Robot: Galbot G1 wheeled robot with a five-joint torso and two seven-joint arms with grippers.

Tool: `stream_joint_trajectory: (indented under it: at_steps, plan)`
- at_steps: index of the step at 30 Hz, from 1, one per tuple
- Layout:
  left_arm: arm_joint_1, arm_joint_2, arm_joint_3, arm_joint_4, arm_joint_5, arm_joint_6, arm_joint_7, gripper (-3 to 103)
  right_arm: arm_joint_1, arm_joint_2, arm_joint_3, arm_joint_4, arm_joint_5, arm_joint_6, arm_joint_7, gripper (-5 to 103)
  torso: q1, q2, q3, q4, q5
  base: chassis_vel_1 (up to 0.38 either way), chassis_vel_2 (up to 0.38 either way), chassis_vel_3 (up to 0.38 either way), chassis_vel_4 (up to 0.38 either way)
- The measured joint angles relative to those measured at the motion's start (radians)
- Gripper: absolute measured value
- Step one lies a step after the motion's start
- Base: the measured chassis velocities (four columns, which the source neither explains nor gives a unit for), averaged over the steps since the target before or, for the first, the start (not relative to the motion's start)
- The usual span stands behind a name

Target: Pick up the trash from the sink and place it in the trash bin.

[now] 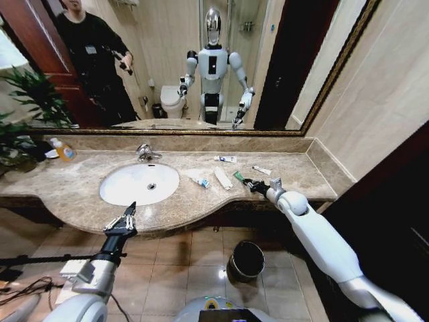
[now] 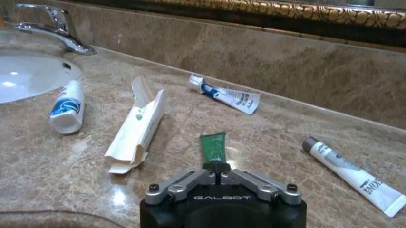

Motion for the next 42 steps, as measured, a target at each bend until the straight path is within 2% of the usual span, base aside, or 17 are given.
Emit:
stream_joint_trajectory:
  at_steps: [13, 16, 21, 23, 24, 25, 27, 28, 30, 32, 33, 35, 36, 37, 38, 40, 42]
  plan:
    - [0.000, 0.000, 0.000, 0.000, 0.000, 0.000, 0.000, 0, -0.010, -0.012, 0.006, 0.040, 0.067, -0.004, 0.046, -2, 0.000, 0.000, 0.000, 0.0000, 0.0000, 0.000, 0.000, 0.000, 0.000]
    - [0.000, 0.000, 0.000, 0.000, 0.000, 0.000, 0.000, 0, -0.008, -0.011, 0.005, 0.021, 0.066, 0.000, 0.030, 14, 0.000, 0.000, 0.000, 0.0000, -0.0001, 0.000, 0.000, 0.000, 0.000]
    - [0.000, 0.000, 0.000, 0.000, 0.000, 0.000, 0.000, 0, -0.005, -0.008, 0.007, 0.000, 0.060, 0.013, -0.008, 25, 0.000, 0.000, 0.000, 0.0000, 0.0000, 0.000, 0.000, 0.000, 0.000]
    - [0.000, 0.000, 0.000, 0.000, 0.000, 0.000, 0.000, 0, -0.001, -0.006, 0.008, -0.022, 0.049, 0.017, -0.019, 46, 0.000, 0.000, 0.000, 0.0000, -0.0001, 0.000, 0.000, 0.000, 0.000]
    - [0.000, 0.000, 0.000, 0.000, 0.000, 0.000, 0.000, 0, -0.001, -0.005, 0.008, -0.023, 0.047, 0.017, -0.019, 51, 0.000, 0.000, 0.000, 0.0000, -0.0001, 0.000, 0.000, 0.000, 0.000]
    - [0.000, 0.000, 0.000, 0.000, 0.000, 0.000, 0.000, 0, -0.001, -0.005, 0.008, -0.023, 0.047, 0.017, -0.019, 51, 0.000, 0.000, 0.000, 0.0000, -0.0001, 0.000, 0.000, 0.000, 0.000]
    - [0.000, 0.000, 0.000, 0.000, 0.000, 0.000, 0.000, 0, -0.001, -0.004, 0.007, -0.027, 0.043, 0.018, -0.020, 62, 0.000, 0.000, 0.000, 0.0000, -0.0001, 0.000, 0.000, 0.000, 0.000]
    - [0.000, 0.000, 0.000, 0.000, 0.000, 0.000, 0.000, 0, -0.001, -0.004, 0.006, -0.028, 0.041, 0.019, -0.020, 62, 0.000, 0.000, 0.000, 0.0000, -0.0001, 0.000, 0.000, 0.000, 0.000]
    - [0.000, 0.000, 0.000, 0.000, 0.000, 0.000, 0.000, 0, -0.001, -0.002, 0.005, -0.029, 0.036, 0.019, -0.020, 73, 0.000, 0.000, 0.000, 0.0000, -0.0001, 0.000, 0.000, 0.000, 0.000]
    - [0.000, 0.000, 0.000, 0.000, 0.000, 0.000, 0.000, 0, -0.001, -0.001, 0.003, -0.030, 0.032, 0.019, -0.021, 79, 0.000, 0.000, 0.000, 0.0000, -0.0001, 0.000, 0.000, 0.000, 0.000]
    - [0.000, 0.000, 0.000, 0.000, 0.000, 0.000, 0.000, 0, -0.001, 0.001, 0.002, -0.031, 0.029, 0.019, -0.021, 76, 0.000, 0.000, 0.000, 0.0000, -0.0001, 0.000, 0.000, 0.000, 0.000]
    - [0.000, 0.000, 0.000, 0.000, 0.000, 0.000, 0.000, 0, -0.001, 0.002, 0.002, -0.032, 0.027, 0.020, -0.021, 76, 0.000, 0.000, 0.000, 0.0000, -0.0001, 0.000, 0.000, 0.000, 0.000]
    - [0.000, 0.000, 0.000, 0.000, 0.000, 0.000, 0.000, 0, 0.000, 0.006, 0.000, -0.035, 0.023, 0.021, -0.022, 65, 0.000, 0.000, 0.000, 0.0000, -0.0001, 0.000, 0.000, 0.000, 0.000]
    - [0.000, 0.000, 0.000, 0.000, 0.000, 0.000, 0.000, 0, 0.001, 0.007, 0.000, -0.037, 0.022, 0.022, -0.022, 65, 0.000, 0.000, 0.000, 0.0000, -0.0001, 0.000, 0.000, 0.000, 0.000]
    - [0.000, 0.000, 0.000, 0.000, 0.000, 0.000, 0.000, 0, 0.002, 0.009, -0.002, -0.039, 0.019, 0.023, -0.022, 54, 0.000, 0.000, 0.000, 0.0000, 0.0000, 0.000, 0.000, 0.000, 0.000]
    - [0.000, 0.000, 0.000, 0.000, 0.000, 0.000, 0.000, 0, 0.003, 0.009, -0.003, -0.041, 0.017, 0.024, -0.022, 54, 0.000, 0.000, 0.000, 0.0000, -0.0001, 0.000, 0.000, 0.000, 0.000]
    - [0.000, 0.000, 0.000, 0.000, 0.000, 0.000, 0.000, 0, 0.005, 0.010, -0.004, -0.043, 0.016, 0.028, -0.021, 43, 0.000, 0.000, 0.000, 0.0000, -0.0001, 0.000, 0.000, 0.000, 0.000]
